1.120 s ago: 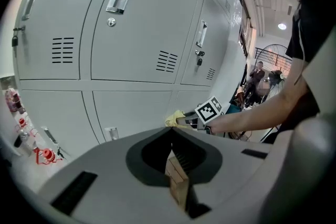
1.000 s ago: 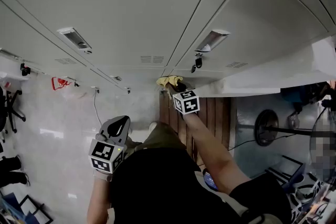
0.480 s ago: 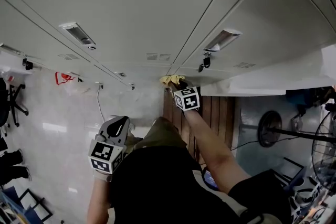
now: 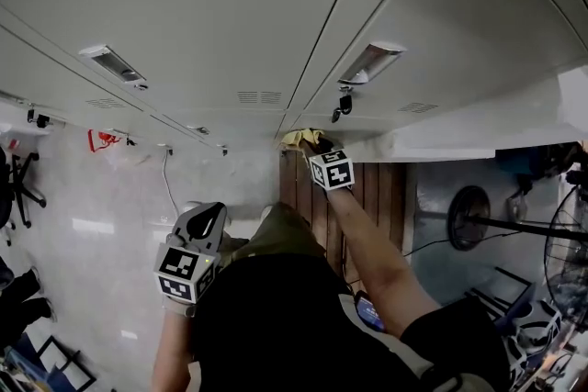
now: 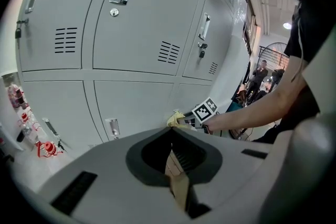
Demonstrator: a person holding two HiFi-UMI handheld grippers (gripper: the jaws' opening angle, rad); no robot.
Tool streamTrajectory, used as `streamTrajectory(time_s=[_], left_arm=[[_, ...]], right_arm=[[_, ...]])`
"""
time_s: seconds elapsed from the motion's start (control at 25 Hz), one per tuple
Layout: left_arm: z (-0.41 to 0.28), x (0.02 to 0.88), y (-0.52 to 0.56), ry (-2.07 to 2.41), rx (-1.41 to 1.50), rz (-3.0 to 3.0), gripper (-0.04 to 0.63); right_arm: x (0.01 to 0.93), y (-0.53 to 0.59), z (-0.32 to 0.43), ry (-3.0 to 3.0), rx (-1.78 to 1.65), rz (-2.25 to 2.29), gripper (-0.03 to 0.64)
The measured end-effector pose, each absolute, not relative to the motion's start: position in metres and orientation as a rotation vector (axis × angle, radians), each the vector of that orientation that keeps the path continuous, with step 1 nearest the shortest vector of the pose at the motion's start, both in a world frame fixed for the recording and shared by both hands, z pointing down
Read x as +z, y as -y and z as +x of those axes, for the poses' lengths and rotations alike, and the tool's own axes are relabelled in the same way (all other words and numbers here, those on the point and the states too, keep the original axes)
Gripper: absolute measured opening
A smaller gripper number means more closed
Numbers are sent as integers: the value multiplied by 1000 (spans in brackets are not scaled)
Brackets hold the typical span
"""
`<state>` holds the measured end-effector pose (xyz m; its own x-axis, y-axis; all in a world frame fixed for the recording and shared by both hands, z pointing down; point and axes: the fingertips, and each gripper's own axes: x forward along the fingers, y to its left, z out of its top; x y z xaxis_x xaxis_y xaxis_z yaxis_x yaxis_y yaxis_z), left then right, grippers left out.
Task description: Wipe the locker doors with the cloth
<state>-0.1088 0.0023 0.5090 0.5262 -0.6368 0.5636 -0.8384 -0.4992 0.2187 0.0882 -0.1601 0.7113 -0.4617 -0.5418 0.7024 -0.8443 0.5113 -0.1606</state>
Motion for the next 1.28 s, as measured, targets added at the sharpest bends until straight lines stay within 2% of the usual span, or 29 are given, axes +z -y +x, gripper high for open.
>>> streamTrajectory(time_s=[1.28], left_arm=[[-68,522,6,1079,656,2332,8]], right_arm=[[735,160,265,1874,864,1598,112]])
